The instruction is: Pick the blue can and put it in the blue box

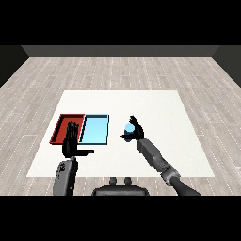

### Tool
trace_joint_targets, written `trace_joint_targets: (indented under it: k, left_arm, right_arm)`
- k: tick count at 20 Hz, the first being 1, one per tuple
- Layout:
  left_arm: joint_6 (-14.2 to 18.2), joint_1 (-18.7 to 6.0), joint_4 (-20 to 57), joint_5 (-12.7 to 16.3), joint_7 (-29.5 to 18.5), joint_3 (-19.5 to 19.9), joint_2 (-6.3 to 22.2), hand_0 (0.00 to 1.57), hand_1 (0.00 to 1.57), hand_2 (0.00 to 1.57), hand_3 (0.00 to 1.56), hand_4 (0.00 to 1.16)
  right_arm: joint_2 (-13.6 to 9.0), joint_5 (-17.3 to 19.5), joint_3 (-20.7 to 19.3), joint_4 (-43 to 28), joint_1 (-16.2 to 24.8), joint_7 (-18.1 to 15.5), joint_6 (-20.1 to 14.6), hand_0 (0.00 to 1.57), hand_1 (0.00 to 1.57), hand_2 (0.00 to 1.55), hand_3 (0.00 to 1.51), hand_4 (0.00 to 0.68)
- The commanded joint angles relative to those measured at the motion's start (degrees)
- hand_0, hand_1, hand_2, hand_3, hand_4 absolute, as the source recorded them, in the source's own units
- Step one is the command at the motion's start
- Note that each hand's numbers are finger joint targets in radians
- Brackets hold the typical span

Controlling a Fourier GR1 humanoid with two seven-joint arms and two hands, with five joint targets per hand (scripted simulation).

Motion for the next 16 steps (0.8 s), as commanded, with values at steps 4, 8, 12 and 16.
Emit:
trace_joint_targets:
  k: [4, 8, 12, 16]
  left_arm:
    - [-0.3, -2.0, 2.8, 1.0, -0.9, 2.2, 1.1, 0.00, 0.00, 0.00, 0.00, 0.00]
    - [0.6, -5.4, 2.3, 1.0, 2.4, 1.8, 1.3, 0.00, 0.00, 0.00, 0.00, 0.00]
    - [-2.8, -2.3, 4.4, 2.4, -1.4, 2.2, 1.6, 0.00, 0.00, 0.00, 0.00, 0.00]
    - [1.7, -0.1, -4.1, -0.6, 5.1, -2.4, -0.8, 0.00, 0.00, 0.00, 0.00, 0.00]
  right_arm:
    - [0.0, 1.6, 1.8, 0.0, -2.8, 5.9, -9.4, 1.56, 1.56, 1.48, 1.44, 0.659]
    - [-0.2, 4.3, 0.8, -1.9, -0.8, 6.6, -10.1, 1.56, 1.56, 1.49, 1.44, 0.678]
    - [-0.5, 5.1, -0.3, -0.7, -3.1, 6.1, -9.2, 1.55, 1.55, 1.48, 1.43, 0.672]
    - [-0.3, 8.2, 3.1, -12.6, 4.1, 4.8, -12.8, 1.50, 1.50, 1.46, 1.42, 0.657]
